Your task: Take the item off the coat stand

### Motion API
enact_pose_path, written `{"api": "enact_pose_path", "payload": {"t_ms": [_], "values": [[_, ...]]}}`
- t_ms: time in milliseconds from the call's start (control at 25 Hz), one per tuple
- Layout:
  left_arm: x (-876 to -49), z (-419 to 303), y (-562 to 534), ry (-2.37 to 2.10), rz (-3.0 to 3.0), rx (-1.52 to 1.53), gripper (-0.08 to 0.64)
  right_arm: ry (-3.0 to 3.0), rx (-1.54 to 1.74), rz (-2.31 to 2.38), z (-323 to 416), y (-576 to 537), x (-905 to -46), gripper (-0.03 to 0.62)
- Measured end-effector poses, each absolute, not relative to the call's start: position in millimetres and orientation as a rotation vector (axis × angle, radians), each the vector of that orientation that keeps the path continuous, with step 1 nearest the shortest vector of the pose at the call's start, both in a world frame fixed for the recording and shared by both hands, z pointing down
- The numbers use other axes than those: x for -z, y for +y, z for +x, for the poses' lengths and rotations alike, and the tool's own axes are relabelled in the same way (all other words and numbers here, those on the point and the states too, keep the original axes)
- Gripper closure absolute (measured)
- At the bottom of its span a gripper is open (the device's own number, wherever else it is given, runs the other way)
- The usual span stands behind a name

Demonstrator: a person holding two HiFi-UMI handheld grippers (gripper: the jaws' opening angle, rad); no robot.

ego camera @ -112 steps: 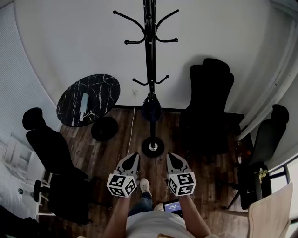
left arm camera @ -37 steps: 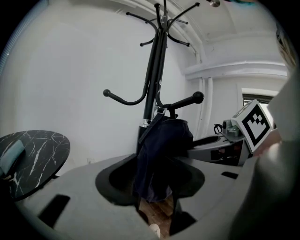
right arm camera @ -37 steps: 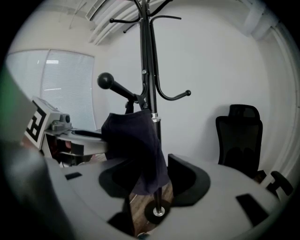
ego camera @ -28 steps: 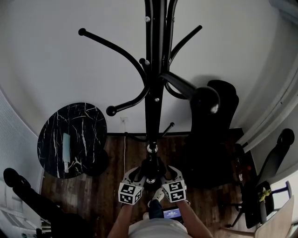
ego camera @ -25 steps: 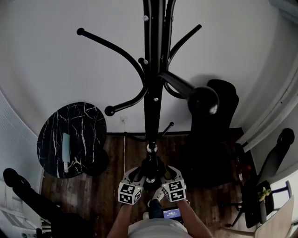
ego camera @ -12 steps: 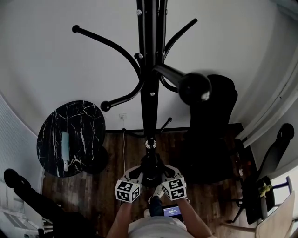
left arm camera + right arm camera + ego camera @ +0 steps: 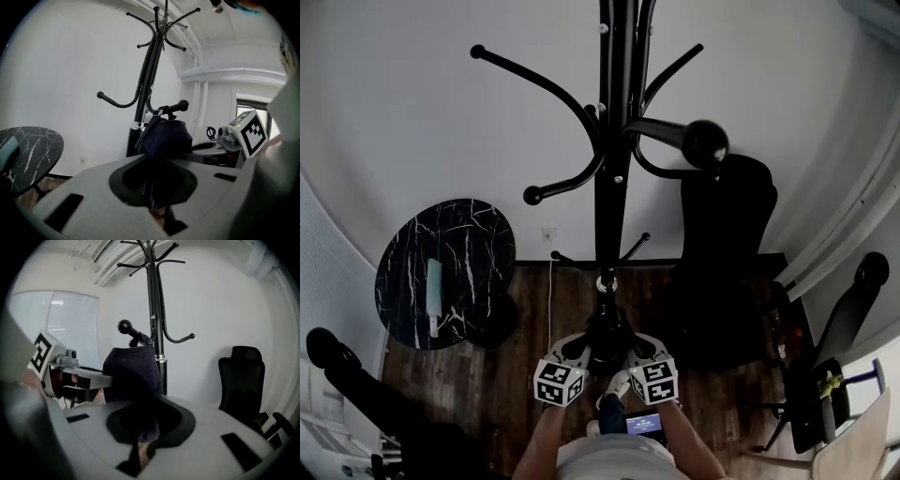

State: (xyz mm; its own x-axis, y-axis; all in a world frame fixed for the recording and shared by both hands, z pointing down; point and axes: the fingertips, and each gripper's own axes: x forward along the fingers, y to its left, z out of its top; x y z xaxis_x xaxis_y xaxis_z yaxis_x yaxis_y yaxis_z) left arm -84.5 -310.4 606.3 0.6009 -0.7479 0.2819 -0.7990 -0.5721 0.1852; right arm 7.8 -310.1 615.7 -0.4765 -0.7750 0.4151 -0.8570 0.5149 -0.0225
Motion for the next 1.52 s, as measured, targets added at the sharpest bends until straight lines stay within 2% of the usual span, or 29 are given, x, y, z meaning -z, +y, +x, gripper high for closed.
{"api": "enact_pose_path", "payload": {"t_ms": [1520], "values": [[-574.7,-83.0,-254.6,-1.252,2.566,-0.143,0.529,-2.419,-0.241,1.38,12.3,-257.3,-583.8,0.56]]}}
